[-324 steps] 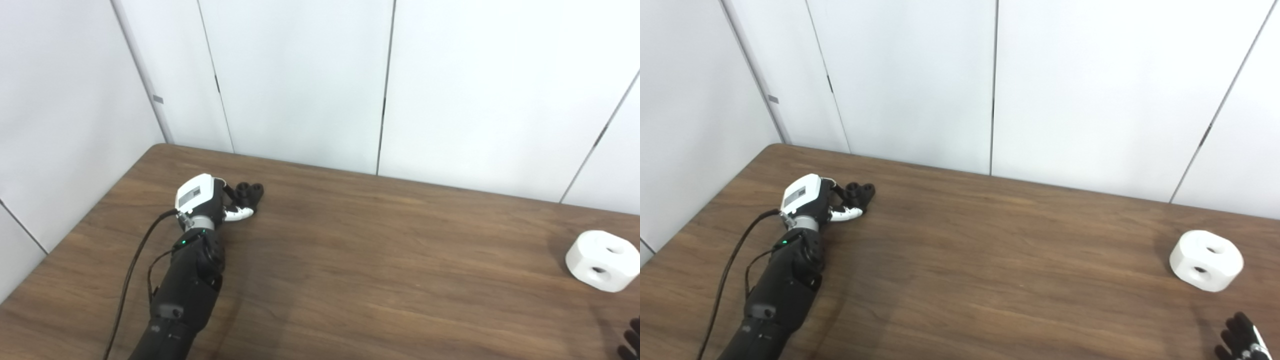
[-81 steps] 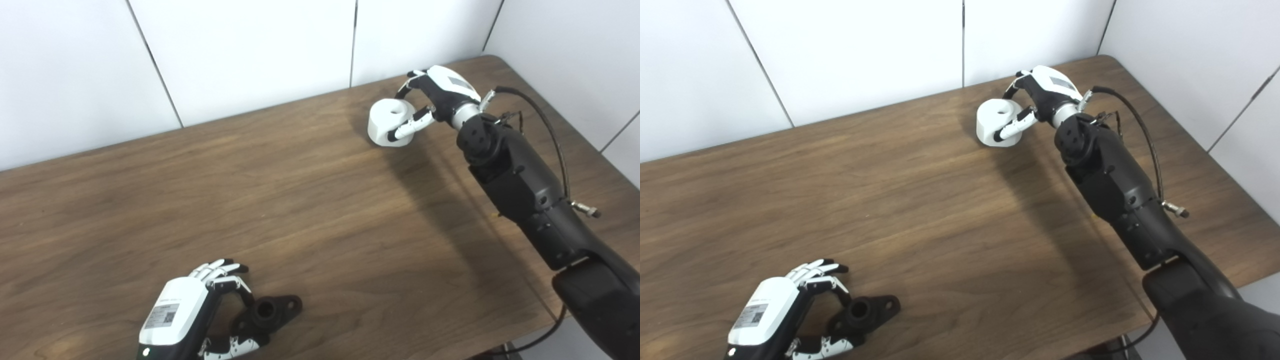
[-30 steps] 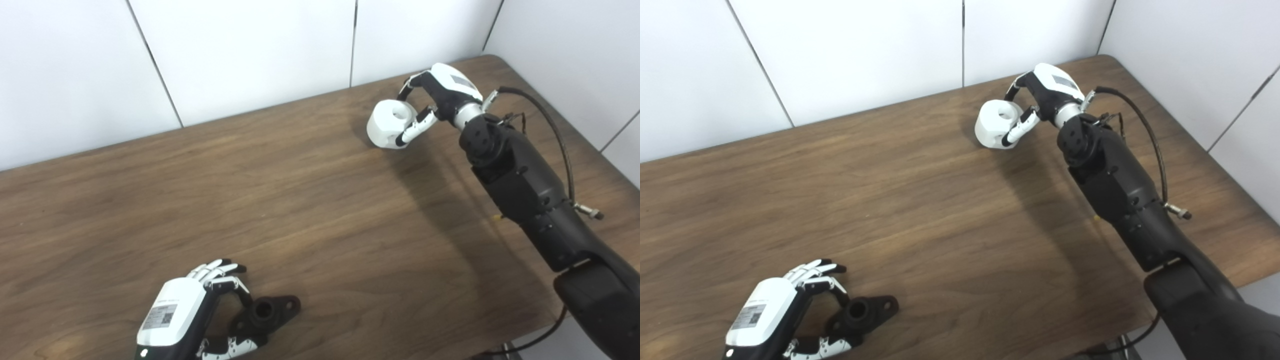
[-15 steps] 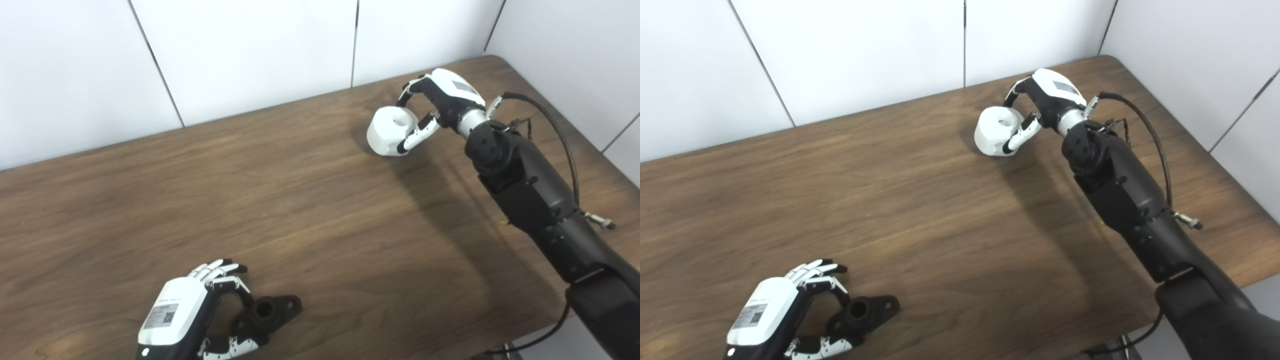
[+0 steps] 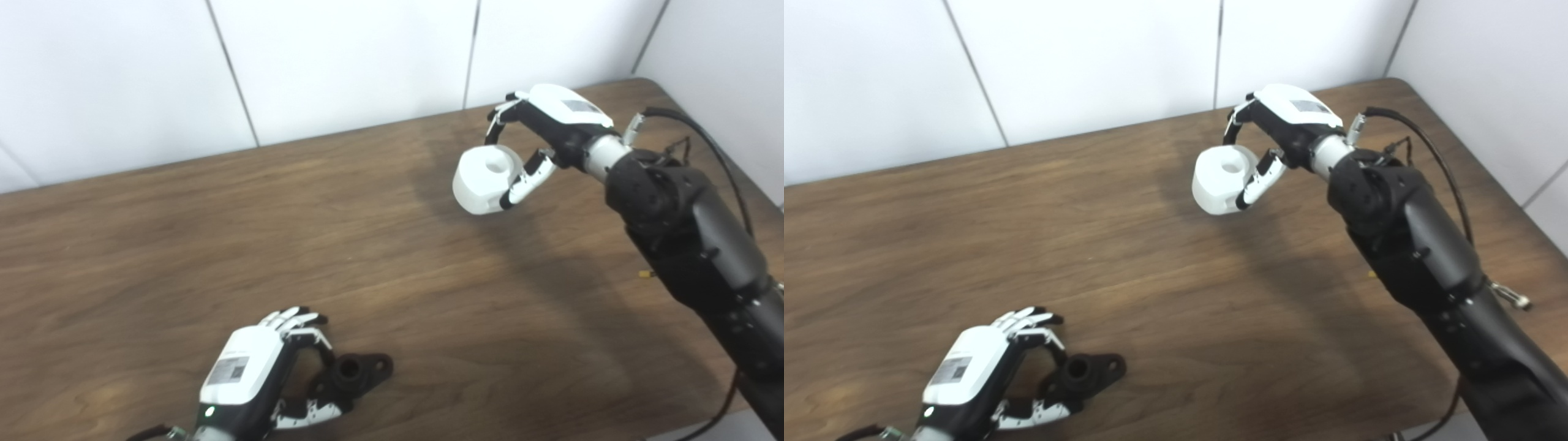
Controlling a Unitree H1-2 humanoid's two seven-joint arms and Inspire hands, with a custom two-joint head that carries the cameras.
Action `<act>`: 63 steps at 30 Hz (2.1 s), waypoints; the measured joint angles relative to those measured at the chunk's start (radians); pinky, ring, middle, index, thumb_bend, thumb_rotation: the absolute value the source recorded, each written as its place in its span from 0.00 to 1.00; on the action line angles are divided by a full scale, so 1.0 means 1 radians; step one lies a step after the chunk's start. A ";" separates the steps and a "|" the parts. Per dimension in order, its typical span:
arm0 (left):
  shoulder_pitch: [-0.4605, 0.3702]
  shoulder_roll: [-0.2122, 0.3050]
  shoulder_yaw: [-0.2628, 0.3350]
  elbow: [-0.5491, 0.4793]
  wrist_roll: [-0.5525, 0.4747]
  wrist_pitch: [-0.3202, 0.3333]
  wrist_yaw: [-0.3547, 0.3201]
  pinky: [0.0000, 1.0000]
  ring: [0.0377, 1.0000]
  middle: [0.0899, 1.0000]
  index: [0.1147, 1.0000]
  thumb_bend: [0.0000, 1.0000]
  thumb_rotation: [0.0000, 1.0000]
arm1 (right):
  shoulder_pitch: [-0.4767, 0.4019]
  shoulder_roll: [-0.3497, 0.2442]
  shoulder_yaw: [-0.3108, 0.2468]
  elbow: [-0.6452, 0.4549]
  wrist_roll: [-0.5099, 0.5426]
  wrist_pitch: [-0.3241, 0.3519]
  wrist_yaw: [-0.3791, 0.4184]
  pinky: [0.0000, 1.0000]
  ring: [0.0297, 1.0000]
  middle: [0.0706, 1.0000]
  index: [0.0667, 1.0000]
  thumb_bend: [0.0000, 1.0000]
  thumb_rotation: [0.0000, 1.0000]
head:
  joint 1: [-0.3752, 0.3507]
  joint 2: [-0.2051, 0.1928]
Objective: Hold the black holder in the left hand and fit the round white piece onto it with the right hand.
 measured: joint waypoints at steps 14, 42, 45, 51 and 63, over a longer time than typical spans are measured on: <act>-0.017 -0.055 -0.045 0.000 0.068 0.052 -0.024 0.90 0.90 0.81 0.42 0.51 0.05 | -0.012 0.052 -0.051 -0.233 -0.022 0.000 0.286 0.87 0.98 0.84 0.45 0.52 0.14 | 0.107 0.058; -0.037 -0.074 -0.054 -0.017 0.089 0.076 -0.078 0.88 0.89 0.80 0.42 0.51 0.05 | 0.022 0.223 0.033 -0.441 -0.072 -0.004 0.487 0.87 0.98 0.84 0.45 0.52 0.14 | 0.097 0.137; -0.038 -0.074 -0.054 -0.017 0.089 0.076 -0.081 0.88 0.89 0.80 0.42 0.51 0.05 | 0.028 0.247 0.045 -0.441 -0.081 -0.010 0.482 0.87 0.97 0.84 0.45 0.53 0.14 | 0.095 0.143; -0.039 -0.075 -0.054 -0.020 0.089 0.079 -0.087 0.89 0.89 0.80 0.42 0.51 0.05 | 0.071 0.280 0.070 -0.440 -0.098 -0.020 0.463 0.89 0.97 0.84 0.45 0.52 0.15 | 0.094 0.153; -0.045 -0.079 -0.055 -0.023 0.091 0.087 -0.092 0.87 0.88 0.80 0.42 0.51 0.05 | 0.072 0.348 0.124 -0.431 -0.142 -0.051 0.452 0.90 0.98 0.84 0.45 0.52 0.14 | 0.092 0.161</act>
